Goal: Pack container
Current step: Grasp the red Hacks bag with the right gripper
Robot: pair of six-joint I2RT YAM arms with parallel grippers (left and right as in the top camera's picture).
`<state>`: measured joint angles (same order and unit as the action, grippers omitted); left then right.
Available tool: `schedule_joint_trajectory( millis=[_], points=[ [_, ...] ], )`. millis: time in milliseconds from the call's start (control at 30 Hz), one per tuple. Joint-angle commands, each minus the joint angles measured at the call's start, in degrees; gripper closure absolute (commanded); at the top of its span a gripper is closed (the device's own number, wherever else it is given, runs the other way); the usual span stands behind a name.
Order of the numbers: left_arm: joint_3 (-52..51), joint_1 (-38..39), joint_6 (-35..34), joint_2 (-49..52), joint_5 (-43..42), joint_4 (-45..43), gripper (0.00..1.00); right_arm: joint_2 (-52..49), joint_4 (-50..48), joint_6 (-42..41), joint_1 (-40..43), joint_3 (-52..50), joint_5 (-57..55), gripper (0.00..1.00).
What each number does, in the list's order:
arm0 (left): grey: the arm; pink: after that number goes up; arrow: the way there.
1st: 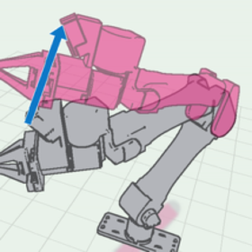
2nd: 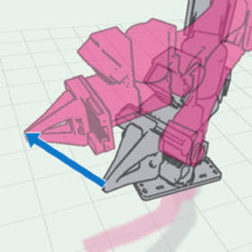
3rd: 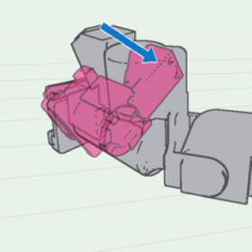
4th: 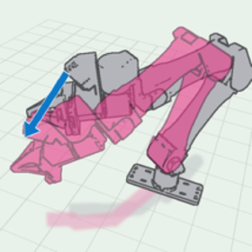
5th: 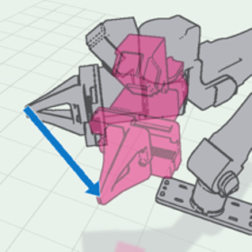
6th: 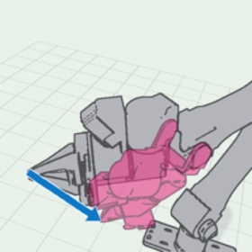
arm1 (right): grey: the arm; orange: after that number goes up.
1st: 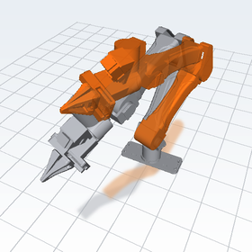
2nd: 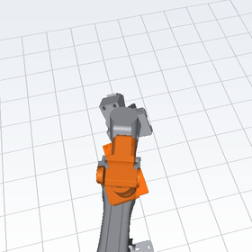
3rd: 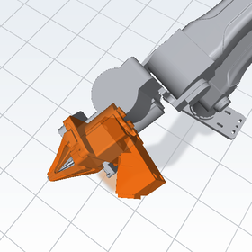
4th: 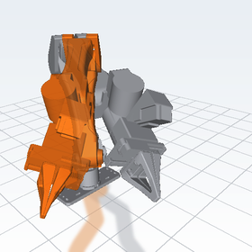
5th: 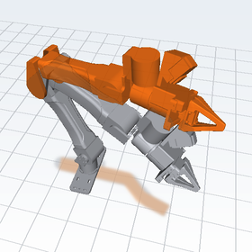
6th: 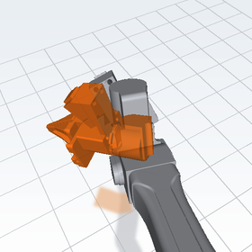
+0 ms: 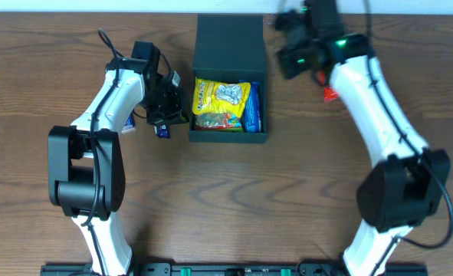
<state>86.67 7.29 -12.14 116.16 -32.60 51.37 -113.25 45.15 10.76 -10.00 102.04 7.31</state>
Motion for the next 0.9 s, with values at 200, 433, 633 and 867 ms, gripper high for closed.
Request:
schedule_joint_trajectory(
  millis=[200, 433, 633, 867],
  points=[
    [-0.26, 0.13, 0.39, 0.70, 0.63, -0.04, 0.94, -10.16, -2.27, -11.63, 9.40, -0.57, -18.14, 0.71],
    [-0.26, 0.13, 0.39, 0.70, 0.63, -0.15, 0.94, -17.05, -10.82, -11.58, 11.10, -0.57, -18.45, 0.23],
    [-0.26, 0.13, 0.37, 0.70, 0.63, -0.20, 0.94, -21.24, -11.08, -11.67, 11.10, -0.57, -18.47, 0.70],
    [-0.26, 0.13, 0.37, 0.68, 0.63, -0.20, 0.94, -17.38, -10.78, -12.44, 10.99, -0.50, -18.40, 0.98]
  ],
)
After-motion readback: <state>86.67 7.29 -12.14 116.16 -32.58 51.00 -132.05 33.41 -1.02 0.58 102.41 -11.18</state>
